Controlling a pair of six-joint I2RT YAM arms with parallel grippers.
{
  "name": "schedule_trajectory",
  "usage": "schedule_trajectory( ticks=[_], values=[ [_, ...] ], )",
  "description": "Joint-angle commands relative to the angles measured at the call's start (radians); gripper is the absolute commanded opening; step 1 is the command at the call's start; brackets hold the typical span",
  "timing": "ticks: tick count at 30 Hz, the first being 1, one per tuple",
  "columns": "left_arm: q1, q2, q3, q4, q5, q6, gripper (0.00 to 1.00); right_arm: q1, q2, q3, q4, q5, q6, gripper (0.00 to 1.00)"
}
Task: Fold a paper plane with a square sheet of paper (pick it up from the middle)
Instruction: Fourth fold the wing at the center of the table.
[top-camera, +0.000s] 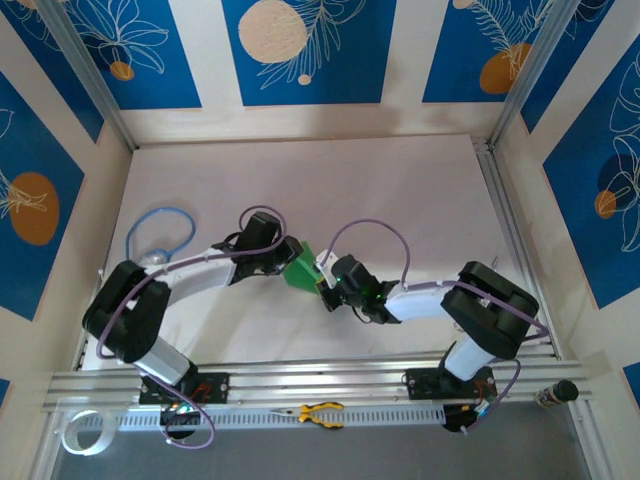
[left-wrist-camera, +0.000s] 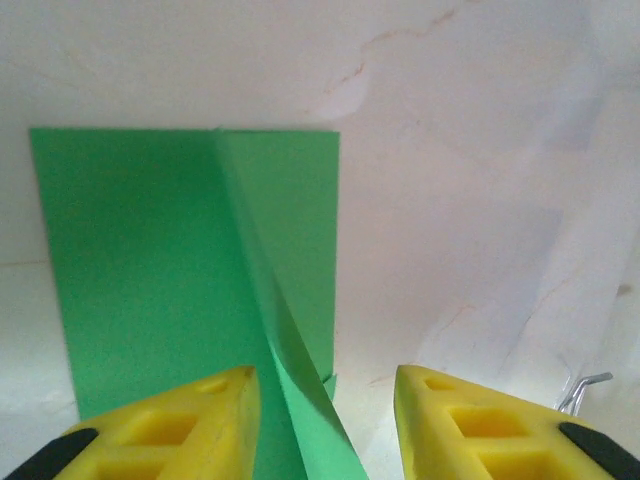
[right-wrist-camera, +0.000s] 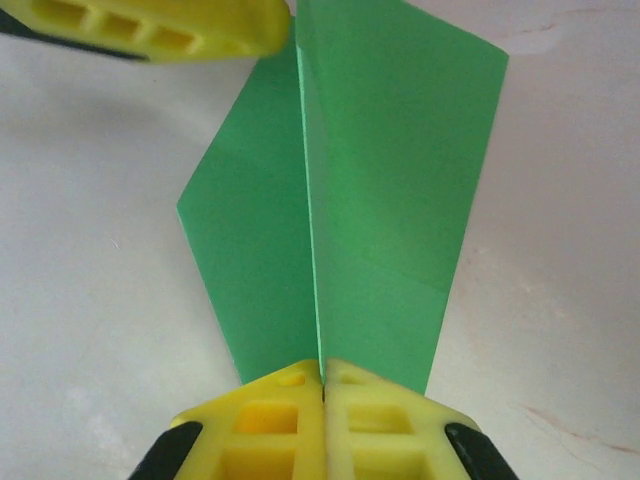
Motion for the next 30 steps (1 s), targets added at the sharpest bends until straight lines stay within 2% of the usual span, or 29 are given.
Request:
schedule_trajectory(
  ticks=[1, 8, 14, 22, 30],
  values=[
    [0.013, -0.049, 0.017, -0.070, -0.052, 0.043, 0.42, -0.003, 0.031, 0.033, -0.015, -0.058, 0.056, 0.05],
    [0.014, -0.064, -0.020, -0.048, -0.050, 0.025, 0.43, -0.004, 0.058, 0.053, -0.025, -0.070, 0.105, 0.06],
    [0.015, -0.068, -0.034, -0.024, -0.036, 0.021, 0.42, -0.016, 0.066, 0.066, -0.041, -0.117, 0.141, 0.03],
    [0.026, -0.078, -0.050, -0.014, -0.032, 0.034, 0.35, -0.123, 0.075, 0.111, -0.091, -0.365, 0.313, 0.02],
    [0.049, -0.097, -0.082, 0.003, -0.019, 0.047, 0.31, -0.182, 0.093, 0.123, -0.090, -0.504, 0.415, 0.01]
  ],
)
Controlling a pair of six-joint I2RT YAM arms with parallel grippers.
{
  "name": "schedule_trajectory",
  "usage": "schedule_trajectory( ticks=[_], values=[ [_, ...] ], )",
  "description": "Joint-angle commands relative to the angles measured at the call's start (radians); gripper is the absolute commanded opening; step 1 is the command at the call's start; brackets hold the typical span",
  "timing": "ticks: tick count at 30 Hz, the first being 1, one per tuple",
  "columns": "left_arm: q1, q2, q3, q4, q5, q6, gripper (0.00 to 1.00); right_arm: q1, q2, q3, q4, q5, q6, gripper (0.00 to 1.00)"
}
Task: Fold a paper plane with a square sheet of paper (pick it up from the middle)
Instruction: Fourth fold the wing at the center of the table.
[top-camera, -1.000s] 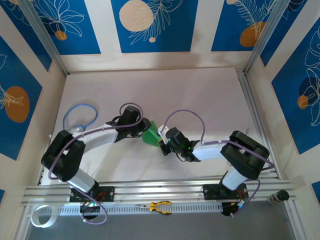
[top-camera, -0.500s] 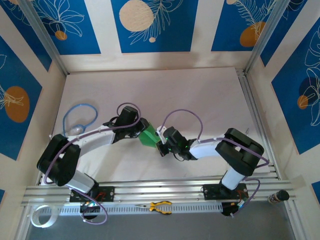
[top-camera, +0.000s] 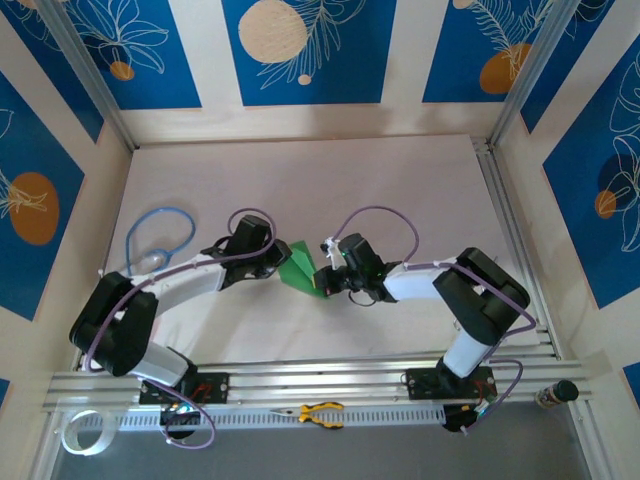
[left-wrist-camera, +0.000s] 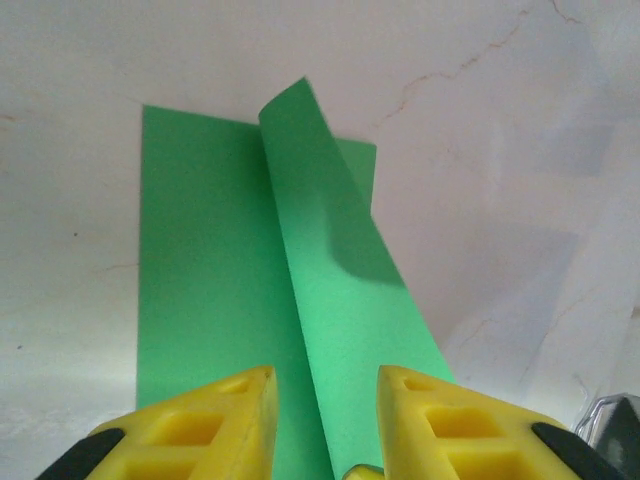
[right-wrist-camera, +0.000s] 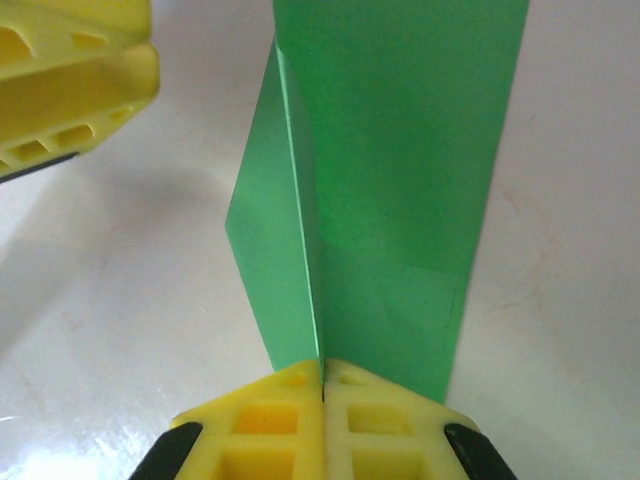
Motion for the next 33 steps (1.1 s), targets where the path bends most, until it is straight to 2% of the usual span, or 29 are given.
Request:
schedule_trajectory(
  ticks=[1, 6, 16, 33],
  values=[
    [0.017, -0.025, -0.021, 0.025, 0.011, 0.031, 0.31, -0.016, 0.018, 0.024, -0.022, -0.109, 0.069, 0.01],
    [0.023, -0.017, -0.030, 0.047, 0.032, 0.036, 0.28, -0.026, 0.040, 0.047, -0.055, -0.142, 0.087, 0.01],
    [0.026, 0.046, -0.027, 0.131, 0.107, 0.045, 0.23, -0.061, 0.076, 0.044, 0.001, -0.239, 0.176, 0.01],
    [0.025, 0.119, -0.035, 0.187, 0.151, 0.027, 0.14, -0.058, 0.065, -0.031, 0.053, -0.145, 0.256, 0.00]
  ],
)
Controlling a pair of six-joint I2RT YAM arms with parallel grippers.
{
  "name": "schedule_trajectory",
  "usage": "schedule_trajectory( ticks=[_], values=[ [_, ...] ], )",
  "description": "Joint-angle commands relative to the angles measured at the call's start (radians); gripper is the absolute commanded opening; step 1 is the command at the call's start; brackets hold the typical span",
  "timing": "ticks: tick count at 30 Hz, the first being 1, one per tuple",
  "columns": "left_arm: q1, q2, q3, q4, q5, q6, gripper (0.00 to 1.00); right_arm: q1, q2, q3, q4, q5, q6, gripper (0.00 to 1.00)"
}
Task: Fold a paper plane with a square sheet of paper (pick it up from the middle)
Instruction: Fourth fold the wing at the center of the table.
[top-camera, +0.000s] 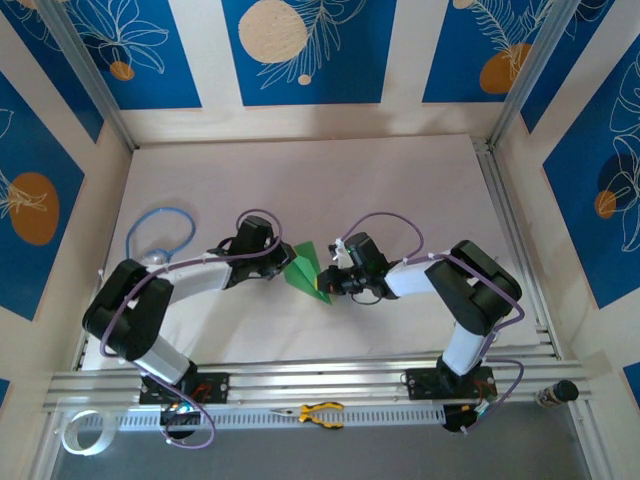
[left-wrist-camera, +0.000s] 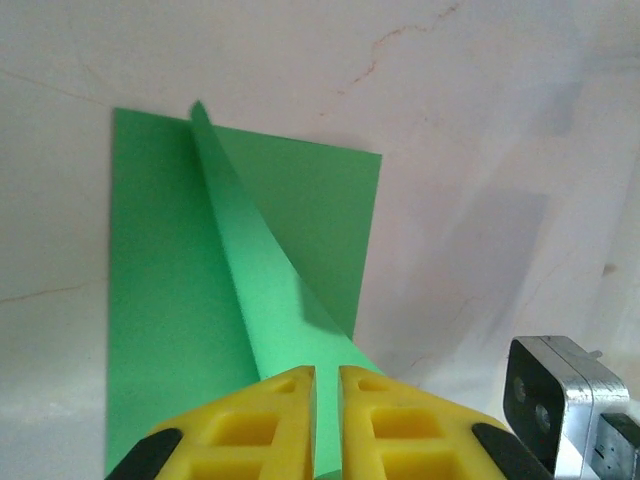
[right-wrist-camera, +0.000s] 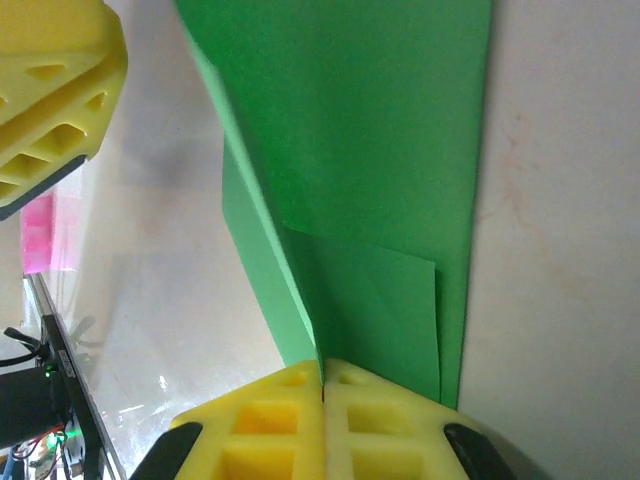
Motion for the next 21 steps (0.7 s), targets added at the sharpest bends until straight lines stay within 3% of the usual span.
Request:
schedule_trajectory(
  ticks=[1, 21],
  values=[
    [0.010, 0.022, -0.018, 0.037, 0.031, 0.001, 0.14, 0.007, 0.001, -0.022, 0.028, 0.017, 0.036, 0.01],
    [0.001, 0.120, 0.012, -0.001, 0.040, 0.006, 0.06, 0.005, -0.014, -0.047, 0.069, 0.025, 0.052, 0.00]
  ],
)
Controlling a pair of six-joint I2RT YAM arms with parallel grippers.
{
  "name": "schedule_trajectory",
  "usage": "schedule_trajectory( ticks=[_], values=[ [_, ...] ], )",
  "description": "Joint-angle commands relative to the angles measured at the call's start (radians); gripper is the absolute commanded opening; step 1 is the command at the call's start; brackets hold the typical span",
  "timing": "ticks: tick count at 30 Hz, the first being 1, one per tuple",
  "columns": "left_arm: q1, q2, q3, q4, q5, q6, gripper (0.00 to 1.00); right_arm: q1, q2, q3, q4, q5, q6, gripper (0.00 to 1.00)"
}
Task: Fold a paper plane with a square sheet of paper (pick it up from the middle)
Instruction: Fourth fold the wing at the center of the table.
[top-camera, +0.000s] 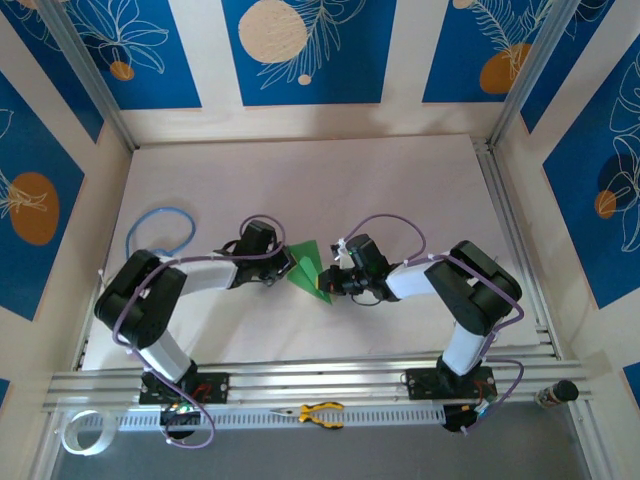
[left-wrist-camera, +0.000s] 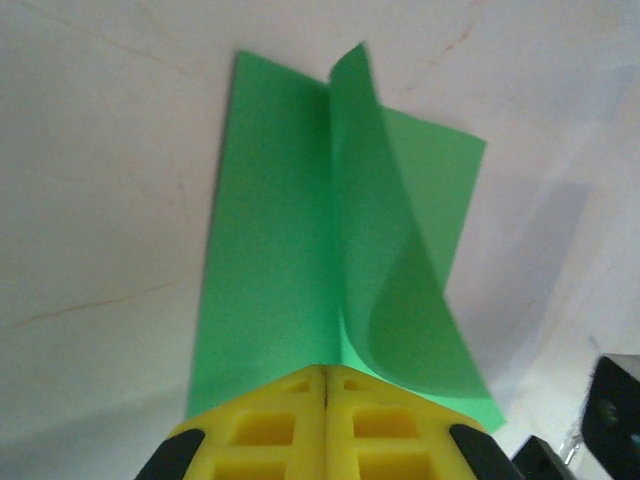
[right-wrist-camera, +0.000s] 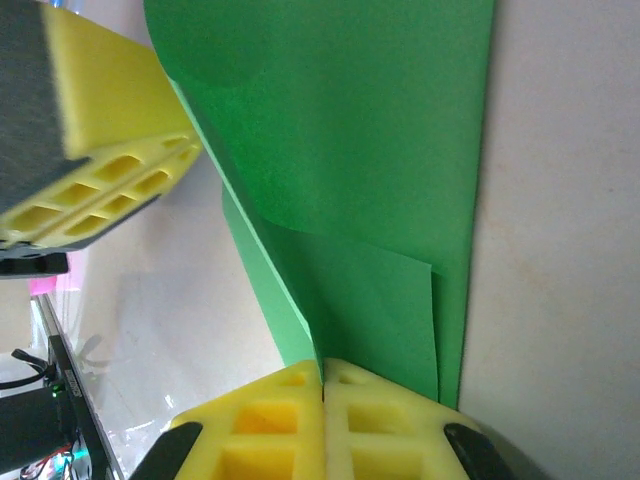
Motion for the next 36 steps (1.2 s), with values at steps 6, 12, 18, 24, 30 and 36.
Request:
schedule_trajectory(
  ticks=[6, 12, 18, 24, 30, 36],
  values=[
    [-0.009, 0.054, 0.021, -0.052, 0.012, 0.000, 0.04, 0.004, -0.029, -0.032, 0.023, 0.017, 0.009, 0.00],
    [-0.020, 0.042, -0.019, -0.065, -0.020, -0.016, 0.02, -0.002, -0.044, -0.041, 0.025, 0.009, 0.010, 0.00],
    [-0.021, 0.034, -0.030, -0.088, -0.037, -0.005, 0.02, -0.034, -0.052, -0.058, 0.056, -0.032, 0.025, 0.00],
    [-0.021, 0.032, -0.019, -0.102, -0.043, 0.006, 0.02, -0.051, -0.042, -0.068, 0.075, -0.059, 0.041, 0.00],
    [-0.021, 0.032, -0.017, -0.104, -0.043, 0.011, 0.01, -0.058, -0.029, -0.068, 0.077, -0.075, 0.040, 0.00],
    [-0.020, 0.035, -0.004, -0.115, -0.049, 0.029, 0.02, -0.073, -0.009, -0.056, 0.063, -0.112, 0.033, 0.00]
  ],
)
